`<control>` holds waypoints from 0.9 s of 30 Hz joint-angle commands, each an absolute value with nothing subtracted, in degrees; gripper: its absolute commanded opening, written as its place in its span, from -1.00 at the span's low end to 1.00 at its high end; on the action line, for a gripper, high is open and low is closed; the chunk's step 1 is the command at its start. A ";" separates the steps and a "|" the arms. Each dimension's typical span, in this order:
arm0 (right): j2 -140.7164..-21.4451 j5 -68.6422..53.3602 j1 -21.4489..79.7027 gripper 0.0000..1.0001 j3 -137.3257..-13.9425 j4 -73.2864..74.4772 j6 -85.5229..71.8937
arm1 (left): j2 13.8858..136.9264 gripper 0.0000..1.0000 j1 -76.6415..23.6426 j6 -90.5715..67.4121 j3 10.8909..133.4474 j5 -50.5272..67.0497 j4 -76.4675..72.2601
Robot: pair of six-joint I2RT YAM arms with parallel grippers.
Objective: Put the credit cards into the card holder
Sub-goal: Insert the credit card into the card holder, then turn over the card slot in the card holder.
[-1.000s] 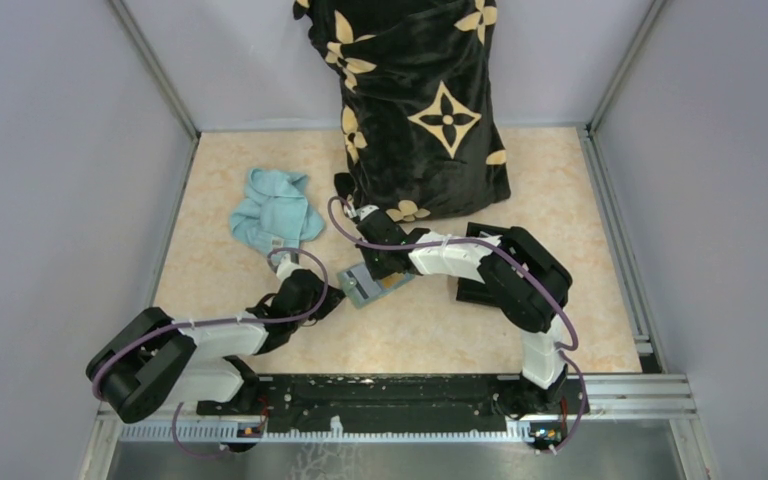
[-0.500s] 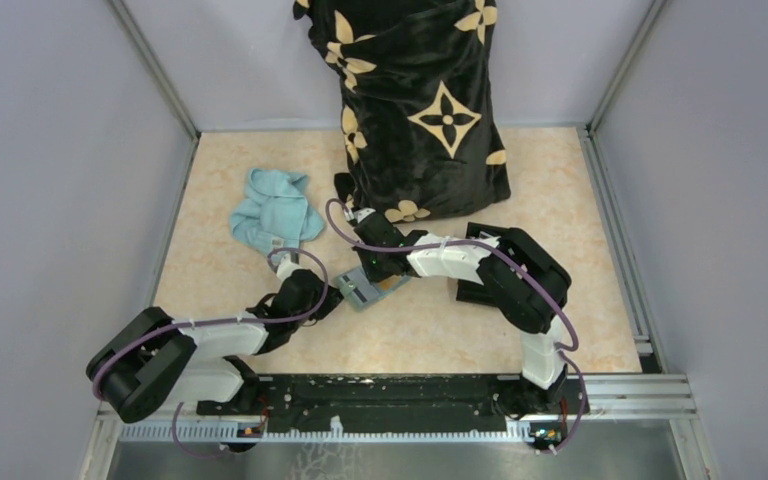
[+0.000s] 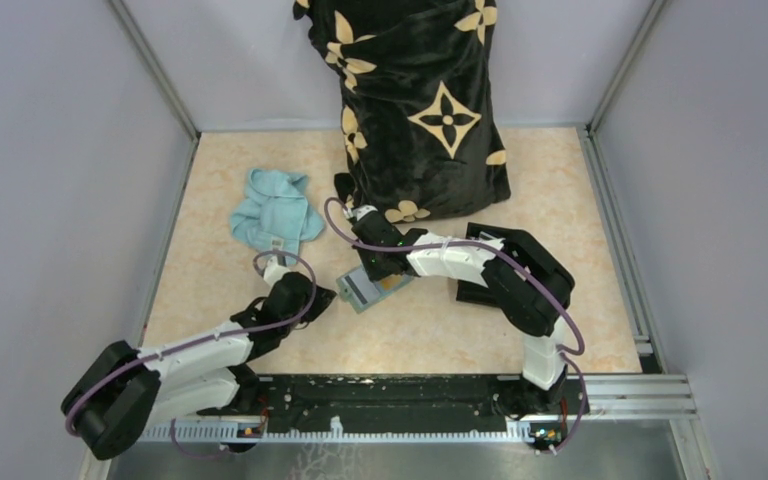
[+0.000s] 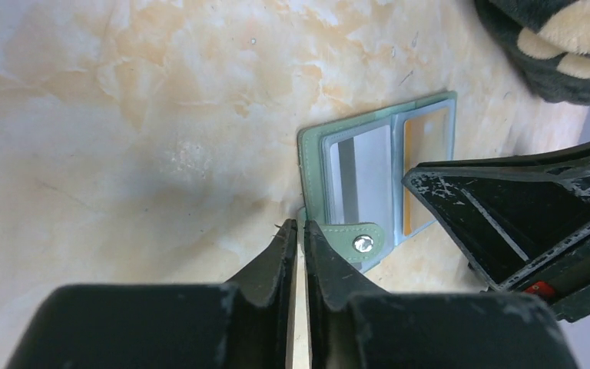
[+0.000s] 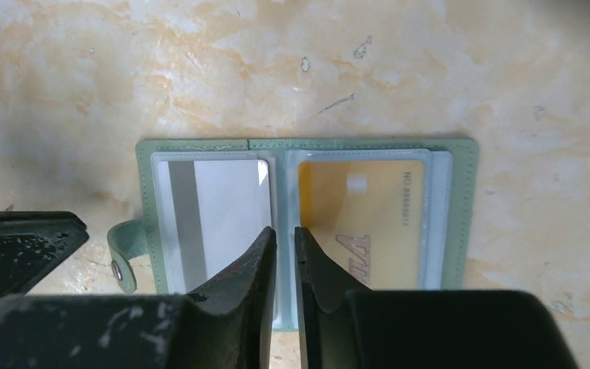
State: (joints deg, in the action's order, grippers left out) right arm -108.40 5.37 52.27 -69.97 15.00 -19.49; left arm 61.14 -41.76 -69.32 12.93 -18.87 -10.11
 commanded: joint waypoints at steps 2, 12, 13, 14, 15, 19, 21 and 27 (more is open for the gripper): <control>-102.06 9.40 52.65 -0.60 -74.73 16.83 -17.31 | 53.98 -0.70 -42.01 -71.26 11.76 -22.12 -1.52; -92.23 19.62 51.43 -0.33 -71.96 21.66 -16.47 | 54.59 -0.64 -47.24 -61.59 20.62 -22.27 -0.01; -90.75 20.77 51.27 -0.28 -71.24 22.34 -16.59 | 56.39 -0.63 -48.30 -60.14 22.44 -21.97 0.00; -89.31 21.50 50.94 -0.22 -70.30 22.73 -16.81 | 58.54 -0.61 -49.52 -59.12 24.20 -21.96 -0.07; -87.85 21.62 50.52 -0.17 -69.20 22.77 -17.12 | 60.76 -0.60 -51.04 -58.36 25.76 -22.22 -0.01; -85.36 20.23 49.06 -0.16 -66.47 23.32 -17.80 | 69.40 -0.56 -55.76 -57.85 30.35 -23.22 -1.37; -85.76 19.16 48.85 -0.23 -65.51 23.30 -17.92 | 73.18 -0.56 -56.83 -57.99 31.83 -23.13 -2.17; -89.77 15.42 48.59 -0.61 -64.71 21.43 -17.61 | 80.75 -0.63 -57.54 -60.59 32.68 -23.77 -1.43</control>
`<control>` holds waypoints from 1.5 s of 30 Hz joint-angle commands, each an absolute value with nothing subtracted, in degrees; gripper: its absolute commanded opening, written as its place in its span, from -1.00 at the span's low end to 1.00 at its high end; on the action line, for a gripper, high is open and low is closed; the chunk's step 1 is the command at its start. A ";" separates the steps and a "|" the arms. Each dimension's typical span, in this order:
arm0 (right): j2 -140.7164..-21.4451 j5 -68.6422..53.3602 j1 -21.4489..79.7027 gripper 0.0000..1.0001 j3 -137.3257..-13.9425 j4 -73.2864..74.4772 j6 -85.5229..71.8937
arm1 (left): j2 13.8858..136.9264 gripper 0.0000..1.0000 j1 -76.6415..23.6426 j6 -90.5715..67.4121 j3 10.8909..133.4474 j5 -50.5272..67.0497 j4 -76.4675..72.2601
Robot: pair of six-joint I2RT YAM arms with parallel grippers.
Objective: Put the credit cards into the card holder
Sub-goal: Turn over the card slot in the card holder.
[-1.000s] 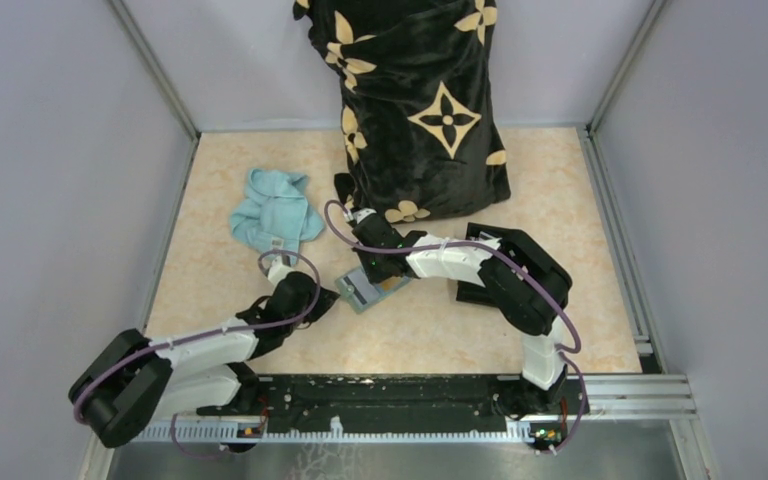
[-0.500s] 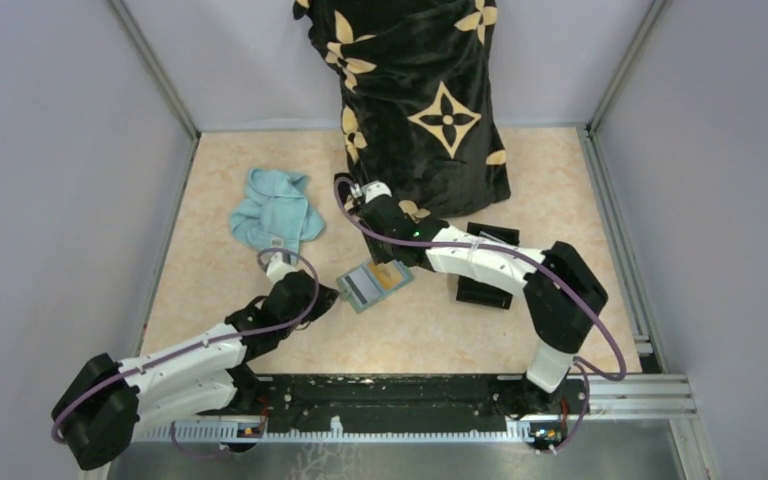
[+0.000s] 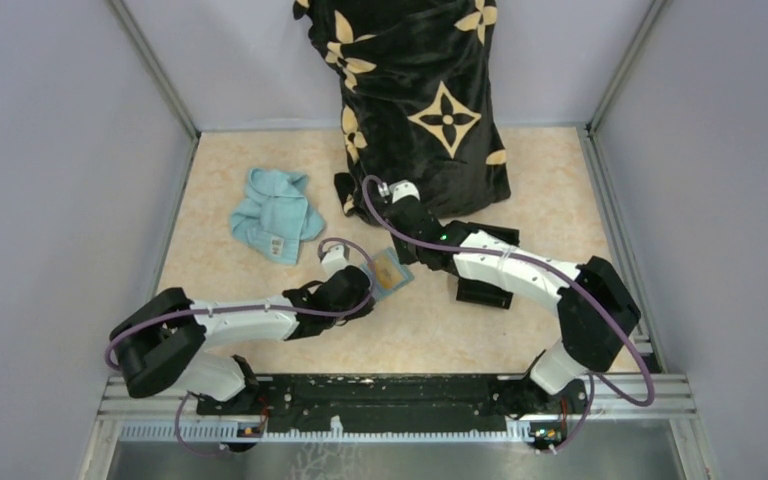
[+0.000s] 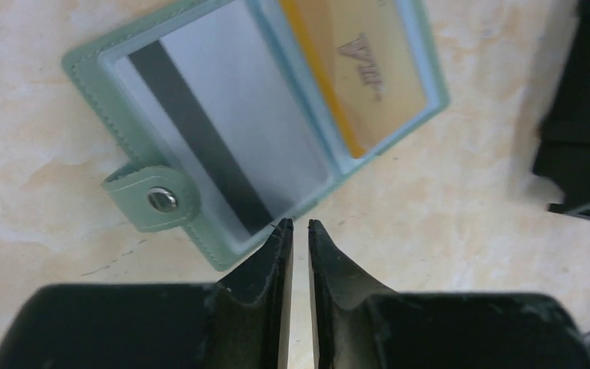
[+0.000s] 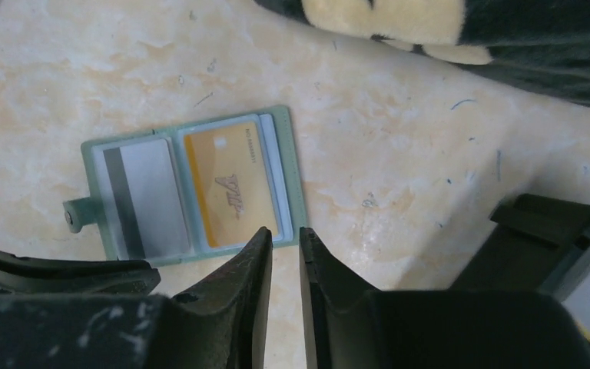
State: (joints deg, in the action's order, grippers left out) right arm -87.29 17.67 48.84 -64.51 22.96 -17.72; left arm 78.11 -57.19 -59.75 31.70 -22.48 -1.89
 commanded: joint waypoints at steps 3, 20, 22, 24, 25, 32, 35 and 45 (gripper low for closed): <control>-92.09 13.64 47.97 -0.66 -64.64 20.41 -17.39 | 82.03 -0.66 -57.61 -62.19 32.37 -24.43 -0.22; -97.45 2.02 43.81 -0.77 -56.69 9.87 -21.59 | 80.86 -0.66 -58.81 -65.27 29.73 -27.85 4.16; -97.83 1.37 43.53 -0.77 -56.33 9.08 -21.96 | 80.88 -0.67 -58.80 -65.35 29.58 -28.01 4.26; -98.19 0.84 43.11 -0.78 -55.97 8.44 -22.13 | 80.86 -0.67 -58.80 -65.28 29.53 -28.17 4.55; -98.32 0.46 43.01 -0.78 -55.91 8.20 -22.21 | 80.78 -0.67 -58.80 -65.22 29.52 -28.28 4.75; -99.13 -0.81 42.24 -0.78 -54.99 7.27 -22.68 | 80.77 -0.69 -58.80 -65.35 28.92 -28.35 4.85; -98.90 -0.62 41.66 -0.78 -54.15 6.95 -23.06 | 80.91 -0.70 -58.80 -65.31 28.96 -28.45 4.76; -99.87 -7.96 37.99 -0.46 -51.02 3.53 -24.08 | 81.52 -0.73 -58.80 -65.08 29.27 -28.61 5.10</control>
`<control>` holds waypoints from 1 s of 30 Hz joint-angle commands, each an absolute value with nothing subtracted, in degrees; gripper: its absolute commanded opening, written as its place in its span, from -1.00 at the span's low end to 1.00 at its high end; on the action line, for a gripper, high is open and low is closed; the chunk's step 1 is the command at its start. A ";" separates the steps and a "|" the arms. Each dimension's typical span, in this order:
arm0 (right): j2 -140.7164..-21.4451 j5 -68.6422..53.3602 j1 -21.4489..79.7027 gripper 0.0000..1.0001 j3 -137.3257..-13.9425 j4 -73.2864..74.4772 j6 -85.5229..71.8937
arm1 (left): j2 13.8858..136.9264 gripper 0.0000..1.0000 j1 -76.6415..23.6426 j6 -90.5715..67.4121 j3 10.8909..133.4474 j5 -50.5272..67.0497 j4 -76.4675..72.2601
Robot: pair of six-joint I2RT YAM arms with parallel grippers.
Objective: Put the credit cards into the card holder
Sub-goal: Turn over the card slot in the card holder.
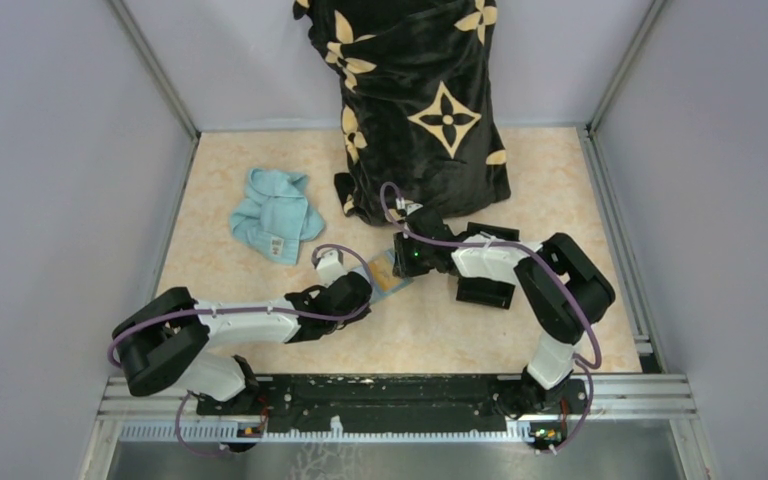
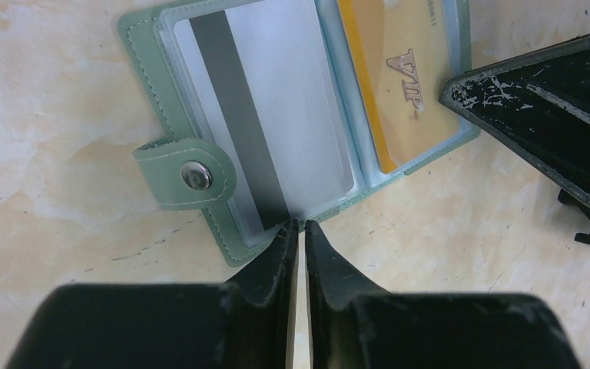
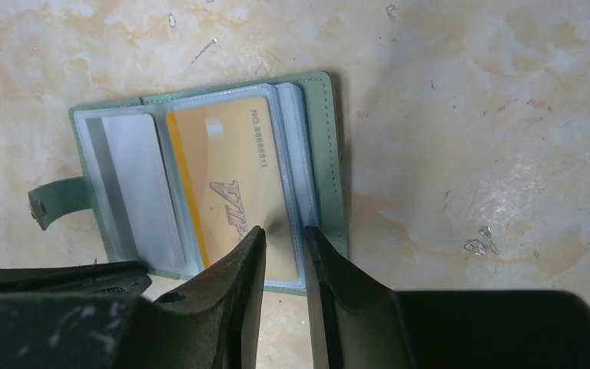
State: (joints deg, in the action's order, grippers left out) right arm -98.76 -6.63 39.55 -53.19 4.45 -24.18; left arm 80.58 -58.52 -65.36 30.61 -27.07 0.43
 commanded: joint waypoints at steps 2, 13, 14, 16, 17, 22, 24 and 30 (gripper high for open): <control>-100.44 -9.41 38.03 -0.45 -50.77 2.99 -24.28 | 81.84 -0.74 -58.80 -65.19 29.26 -28.62 4.93; -98.38 -16.00 37.94 -0.44 -48.66 -2.49 -27.05 | 82.46 -0.75 -58.80 -65.52 28.67 -28.64 4.89; -98.17 -16.34 37.93 -0.45 -48.73 -2.62 -27.21 | 82.51 -0.75 -58.80 -65.54 28.66 -28.65 4.84; -97.64 -16.72 37.93 -0.45 -48.76 -2.68 -27.51 | 82.66 -0.76 -58.80 -65.62 28.58 -28.63 4.76; -97.34 -16.94 37.90 -0.45 -48.73 -2.78 -27.65 | 82.70 -0.76 -58.80 -65.70 28.50 -28.54 4.73; -95.26 -16.99 37.93 -0.45 -48.09 -3.08 -28.02 | 82.84 -0.76 -58.80 -65.77 28.30 -28.56 4.59; -95.14 -16.76 37.99 -0.45 -47.99 -2.95 -28.08 | 82.80 -0.76 -58.84 -65.75 28.34 -28.44 4.59; -91.40 -15.57 37.93 -0.45 -48.53 -2.05 -27.62 | 83.19 -0.77 -58.80 -66.01 28.16 -28.19 4.43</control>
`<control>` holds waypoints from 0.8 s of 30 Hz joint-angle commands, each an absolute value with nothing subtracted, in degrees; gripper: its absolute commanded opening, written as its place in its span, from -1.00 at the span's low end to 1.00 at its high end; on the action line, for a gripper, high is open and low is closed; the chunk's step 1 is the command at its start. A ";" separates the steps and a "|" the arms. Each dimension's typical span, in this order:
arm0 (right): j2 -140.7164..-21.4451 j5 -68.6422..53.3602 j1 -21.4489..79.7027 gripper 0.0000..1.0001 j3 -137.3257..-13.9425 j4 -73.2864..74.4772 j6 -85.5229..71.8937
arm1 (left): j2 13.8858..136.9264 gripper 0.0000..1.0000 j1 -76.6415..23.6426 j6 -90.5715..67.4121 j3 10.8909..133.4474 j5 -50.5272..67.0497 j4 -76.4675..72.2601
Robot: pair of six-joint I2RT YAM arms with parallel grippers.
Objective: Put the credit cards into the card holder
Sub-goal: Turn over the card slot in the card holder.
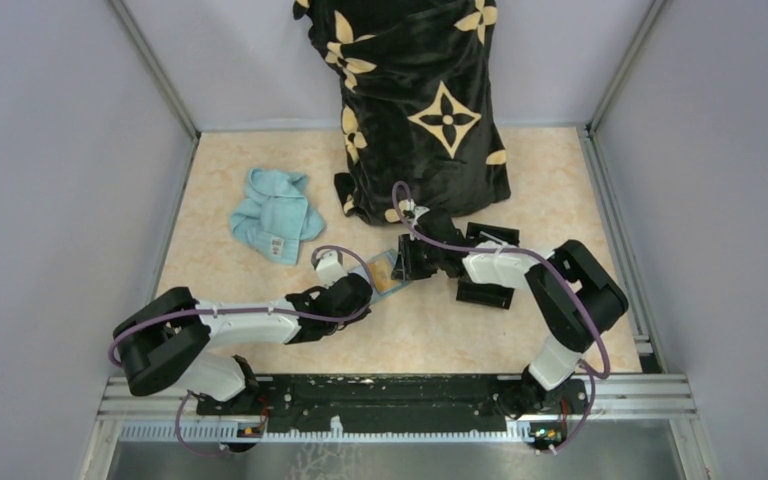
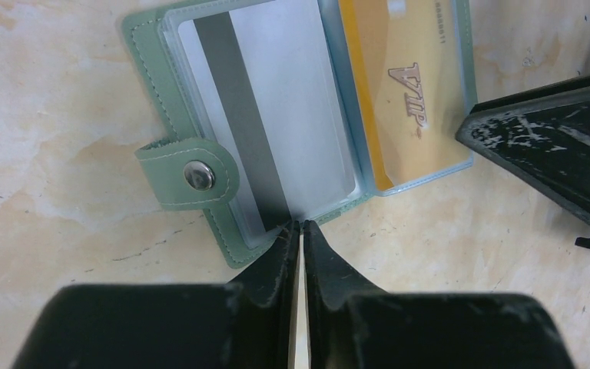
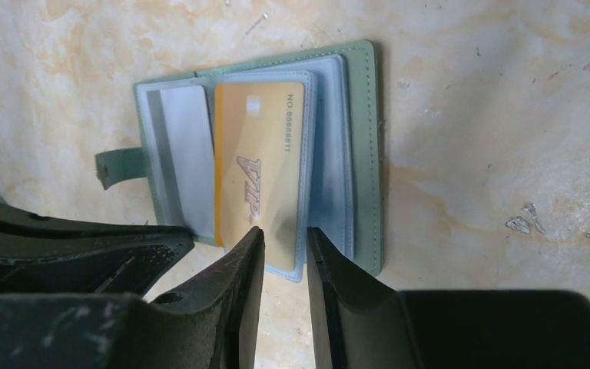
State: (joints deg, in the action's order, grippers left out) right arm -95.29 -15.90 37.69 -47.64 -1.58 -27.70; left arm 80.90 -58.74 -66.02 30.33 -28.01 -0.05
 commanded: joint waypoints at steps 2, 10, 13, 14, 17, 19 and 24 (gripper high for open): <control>-90.99 -15.50 37.95 -0.45 -48.84 -1.94 -27.37 | 83.30 -0.77 -58.80 -66.05 28.15 -28.13 4.47; -92.45 -17.95 37.97 -0.45 -49.41 -3.39 -28.08 | 83.22 -0.78 -58.80 -65.95 28.17 -28.21 4.60; -92.38 -18.91 37.97 -0.44 -48.90 -4.81 -28.93 | 83.06 -0.78 -58.80 -66.05 28.06 -28.21 4.62; -92.33 -19.24 38.04 -0.45 -48.87 -5.10 -29.19 | 83.06 -0.78 -58.80 -66.01 28.07 -28.21 4.60; -92.32 -20.51 37.99 -0.45 -48.93 -5.93 -29.93 | 83.15 -0.78 -58.80 -66.12 27.95 -28.20 4.63; -92.49 -21.29 38.04 -0.45 -48.95 -6.59 -30.52 | 83.10 -0.78 -58.80 -66.28 27.83 -28.19 4.63; -93.14 -22.53 38.56 -0.44 -48.96 -7.81 -31.48 | 82.82 -0.78 -58.80 -66.53 27.39 -28.18 4.52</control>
